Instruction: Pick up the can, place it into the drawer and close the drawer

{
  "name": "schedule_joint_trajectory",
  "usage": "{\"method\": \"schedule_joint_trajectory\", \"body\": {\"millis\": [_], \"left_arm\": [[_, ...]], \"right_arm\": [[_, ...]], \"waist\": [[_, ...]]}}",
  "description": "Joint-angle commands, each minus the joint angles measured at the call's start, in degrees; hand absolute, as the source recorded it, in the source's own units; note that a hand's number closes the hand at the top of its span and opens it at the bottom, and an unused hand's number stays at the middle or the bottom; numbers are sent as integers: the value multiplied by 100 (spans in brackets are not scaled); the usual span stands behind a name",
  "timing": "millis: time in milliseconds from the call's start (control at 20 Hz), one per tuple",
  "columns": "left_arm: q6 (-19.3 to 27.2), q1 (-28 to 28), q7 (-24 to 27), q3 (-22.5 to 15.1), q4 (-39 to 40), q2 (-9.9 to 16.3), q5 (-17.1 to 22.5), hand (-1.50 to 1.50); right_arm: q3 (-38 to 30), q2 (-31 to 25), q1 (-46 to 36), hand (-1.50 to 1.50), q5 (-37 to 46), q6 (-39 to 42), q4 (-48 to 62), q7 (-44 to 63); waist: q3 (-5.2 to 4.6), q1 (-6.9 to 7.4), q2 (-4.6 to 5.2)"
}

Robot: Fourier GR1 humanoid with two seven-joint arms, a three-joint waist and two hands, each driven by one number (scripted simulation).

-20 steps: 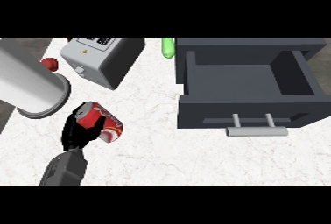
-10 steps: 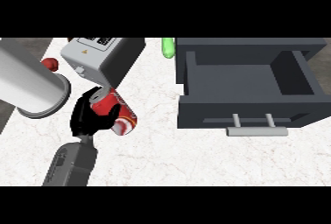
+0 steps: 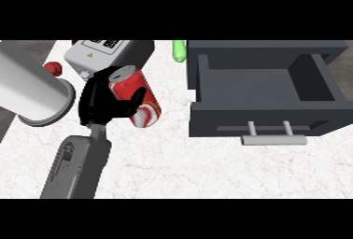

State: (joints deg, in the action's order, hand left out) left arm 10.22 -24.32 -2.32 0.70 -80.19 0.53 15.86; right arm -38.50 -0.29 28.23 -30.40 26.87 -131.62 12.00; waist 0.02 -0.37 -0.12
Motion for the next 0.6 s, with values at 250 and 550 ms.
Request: {"method": "schedule_joint_trajectory", "body": {"millis": [250, 550], "left_arm": [[960, -1143, -832, -372, -56, -51, -385, 150], [1145, -1564, -893, -452, 173, -51, -372, 150]], "right_arm": [[-301, 25, 4, -150, -294, 196, 65, 99], [-412, -54, -130, -150, -431, 200, 12, 279]], "waist": [[0, -45, 8], [-2, -26, 8]]}}
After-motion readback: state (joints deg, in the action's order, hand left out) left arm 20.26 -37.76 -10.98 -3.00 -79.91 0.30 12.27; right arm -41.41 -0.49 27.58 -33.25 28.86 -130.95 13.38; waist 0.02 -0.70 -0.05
